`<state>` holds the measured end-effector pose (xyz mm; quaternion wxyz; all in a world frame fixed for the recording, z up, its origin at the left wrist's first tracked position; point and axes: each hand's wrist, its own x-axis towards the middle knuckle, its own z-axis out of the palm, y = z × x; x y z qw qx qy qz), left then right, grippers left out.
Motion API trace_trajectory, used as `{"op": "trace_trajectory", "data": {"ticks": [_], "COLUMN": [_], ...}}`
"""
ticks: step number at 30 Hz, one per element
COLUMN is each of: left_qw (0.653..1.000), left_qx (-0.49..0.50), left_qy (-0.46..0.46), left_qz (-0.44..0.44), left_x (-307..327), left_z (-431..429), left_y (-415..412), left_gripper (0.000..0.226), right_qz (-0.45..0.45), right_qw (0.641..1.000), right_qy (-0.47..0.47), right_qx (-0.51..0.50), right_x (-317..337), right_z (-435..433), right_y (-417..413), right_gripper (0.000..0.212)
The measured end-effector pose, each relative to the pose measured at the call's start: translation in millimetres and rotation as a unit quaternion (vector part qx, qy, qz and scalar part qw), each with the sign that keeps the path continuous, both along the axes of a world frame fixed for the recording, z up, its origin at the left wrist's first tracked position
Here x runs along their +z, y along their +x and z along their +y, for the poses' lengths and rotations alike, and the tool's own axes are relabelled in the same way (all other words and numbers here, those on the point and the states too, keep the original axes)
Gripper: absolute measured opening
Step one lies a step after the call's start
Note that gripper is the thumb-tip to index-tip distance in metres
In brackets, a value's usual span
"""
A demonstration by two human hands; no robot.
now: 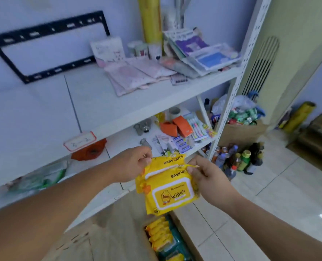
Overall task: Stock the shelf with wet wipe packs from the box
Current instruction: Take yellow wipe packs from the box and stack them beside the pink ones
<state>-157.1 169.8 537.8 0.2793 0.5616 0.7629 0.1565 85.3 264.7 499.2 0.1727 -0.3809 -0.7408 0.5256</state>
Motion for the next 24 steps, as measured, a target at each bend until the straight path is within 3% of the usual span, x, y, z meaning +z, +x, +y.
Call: {"op": "trace_trajectory", "data": {"ticks": [10,24], "left_qw": [0.99,0.975], "left_qx": [0.099,0.19], "left_qy": [0.053,0.055], "left_qz": [0.082,0.105], "left_x": [183,240], "left_z": [-107,-324], "left_y": [-37,-145], "left_gripper": [0.016,0.019], "right_qz": [0.135,0.154], "right_qw": [0.987,0.965], "right_qy": [0.011,-0.014], "right_qx": [0.09,0.21], "right_x": [138,200], "right_z": [-62,-234], "right_y": [-75,-210], "right_gripper": [0.024,0.022]}}
